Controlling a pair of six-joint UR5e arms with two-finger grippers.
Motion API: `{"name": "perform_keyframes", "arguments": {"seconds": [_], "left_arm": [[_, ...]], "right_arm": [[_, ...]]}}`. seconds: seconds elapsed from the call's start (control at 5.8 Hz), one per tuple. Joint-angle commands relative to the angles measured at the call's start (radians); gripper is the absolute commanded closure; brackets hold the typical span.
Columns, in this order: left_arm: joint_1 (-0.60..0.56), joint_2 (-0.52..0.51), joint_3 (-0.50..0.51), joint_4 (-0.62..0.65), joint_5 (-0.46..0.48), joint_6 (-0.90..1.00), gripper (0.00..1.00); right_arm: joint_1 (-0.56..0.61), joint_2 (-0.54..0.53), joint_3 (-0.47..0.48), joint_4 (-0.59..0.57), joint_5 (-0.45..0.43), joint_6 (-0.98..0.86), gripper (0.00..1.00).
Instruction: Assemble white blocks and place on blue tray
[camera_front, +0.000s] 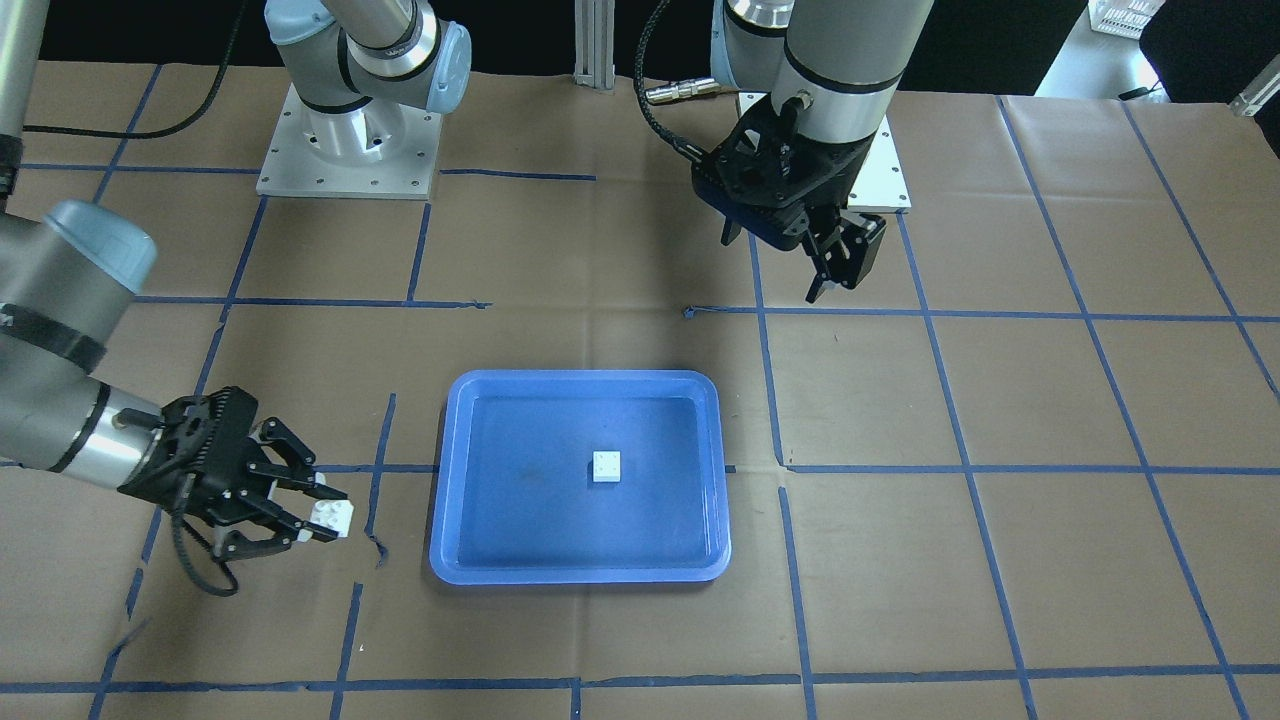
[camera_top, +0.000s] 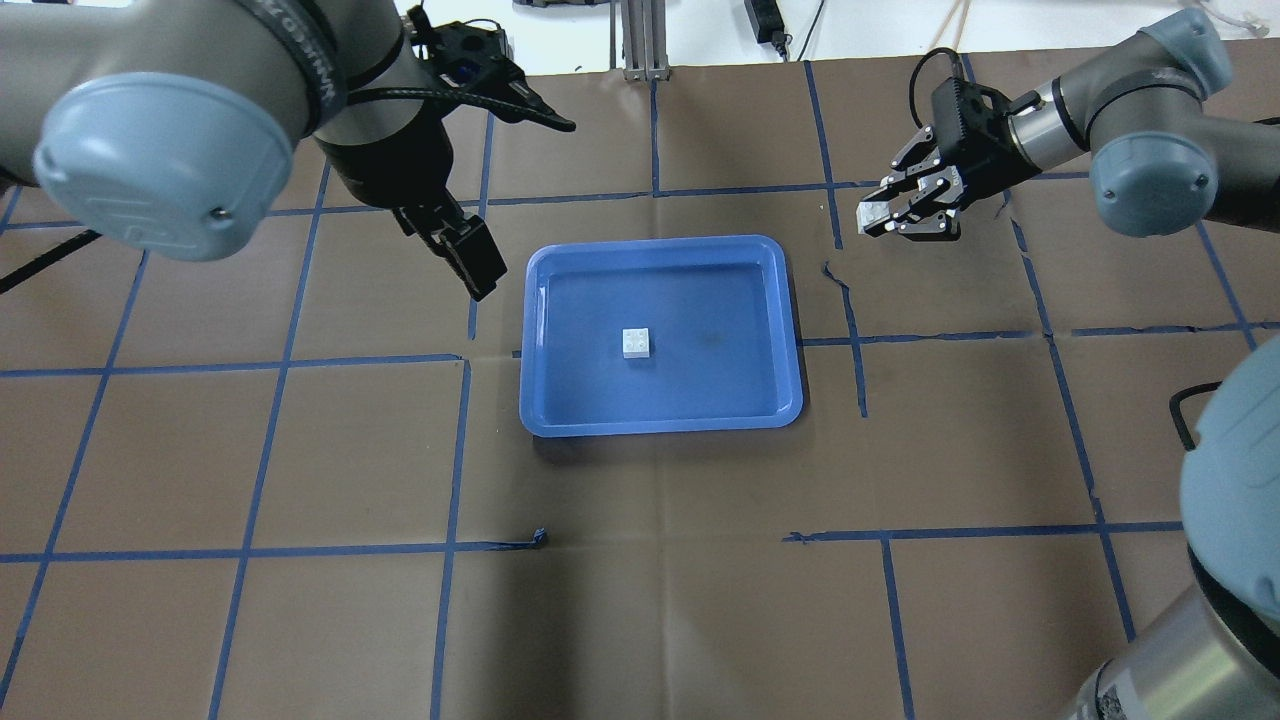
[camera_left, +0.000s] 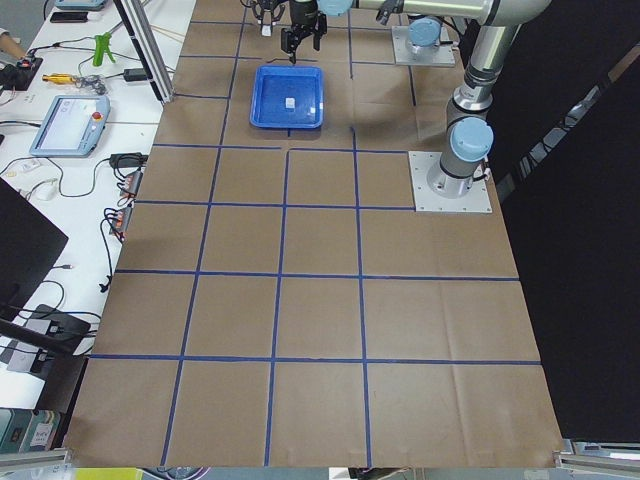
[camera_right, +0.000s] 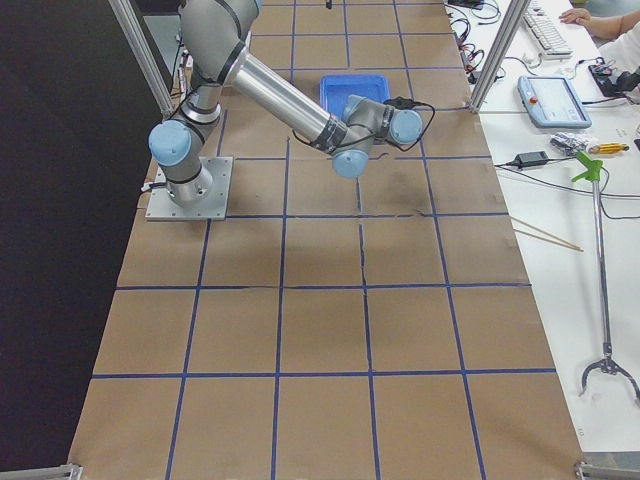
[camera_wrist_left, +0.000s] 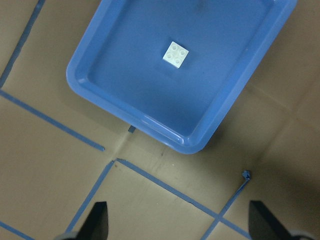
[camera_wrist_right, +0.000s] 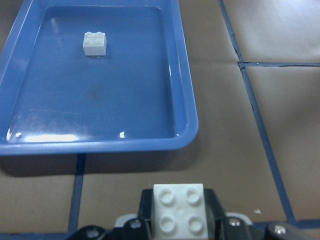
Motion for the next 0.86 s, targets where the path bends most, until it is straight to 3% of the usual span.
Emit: {"name": "perform_keyframes", "arguments": {"seconds": [0.0, 0.34, 0.69], "left_arm": [[0.005, 0.074, -0.007, 0.007, 0.004, -0.376, 0.01], [0.084, 0.059, 0.003, -0.001, -0.004, -0.541, 0.01], [0.126, 0.027, -0.035, 0.011, 0.007, -0.518, 0.01]], "right_arm": [[0.131, -0.020, 0.069, -0.179, 0.002, 0.205, 0.75], [0.240, -0.011, 0.191, -0.478, 0.002, 0.435, 0.75], [0.312, 0.042, 0.250, -0.628, 0.002, 0.482, 0.75]]}}
